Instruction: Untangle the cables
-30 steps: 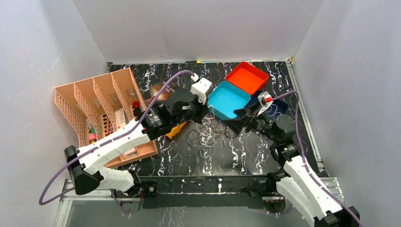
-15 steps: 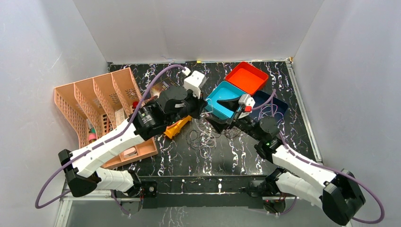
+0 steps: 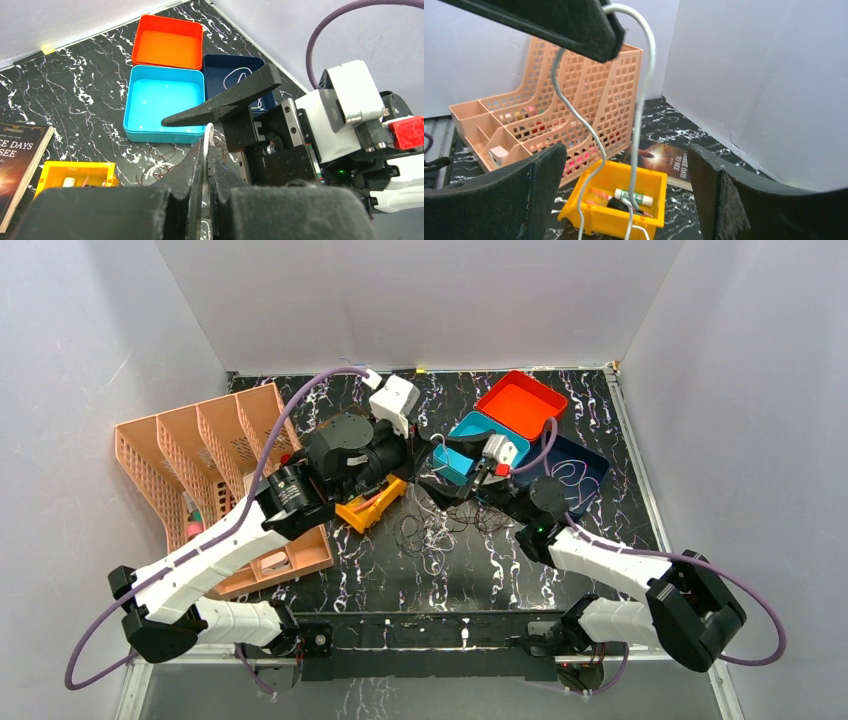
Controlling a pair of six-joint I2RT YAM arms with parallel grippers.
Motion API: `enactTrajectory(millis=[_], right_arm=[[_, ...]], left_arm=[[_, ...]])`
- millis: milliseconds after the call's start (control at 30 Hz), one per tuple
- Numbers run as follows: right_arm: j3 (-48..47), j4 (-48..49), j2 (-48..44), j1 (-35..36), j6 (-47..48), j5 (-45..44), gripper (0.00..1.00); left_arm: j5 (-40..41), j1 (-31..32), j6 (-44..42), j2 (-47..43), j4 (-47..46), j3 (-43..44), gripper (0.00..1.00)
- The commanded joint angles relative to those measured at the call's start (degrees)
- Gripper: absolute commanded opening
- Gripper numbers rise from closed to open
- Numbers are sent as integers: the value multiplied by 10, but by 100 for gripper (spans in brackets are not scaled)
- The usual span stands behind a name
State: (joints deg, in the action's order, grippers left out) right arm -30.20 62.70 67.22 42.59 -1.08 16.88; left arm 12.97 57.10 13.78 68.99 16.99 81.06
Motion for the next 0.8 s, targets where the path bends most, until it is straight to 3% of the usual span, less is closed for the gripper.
enactTrajectory(millis=[0,133,367,500,767], right_arm=[[-45,69,21,24,12,-1,98],[-63,72,51,33,2,-21,93],[-82,115,105,34,-39,-65,71],[-87,119,126,34,-57,-63,64],[-57,123,149,35,-88,-57,38]], left_arm=[[3,0,5,-16,-18,28,0],[-7,1,6,-13,-21,43,0],[-25,0,2,-5,-17,87,0],[-33,0,-3,1,-18,113,0],[-29,1,-18,11,-26,160,0]])
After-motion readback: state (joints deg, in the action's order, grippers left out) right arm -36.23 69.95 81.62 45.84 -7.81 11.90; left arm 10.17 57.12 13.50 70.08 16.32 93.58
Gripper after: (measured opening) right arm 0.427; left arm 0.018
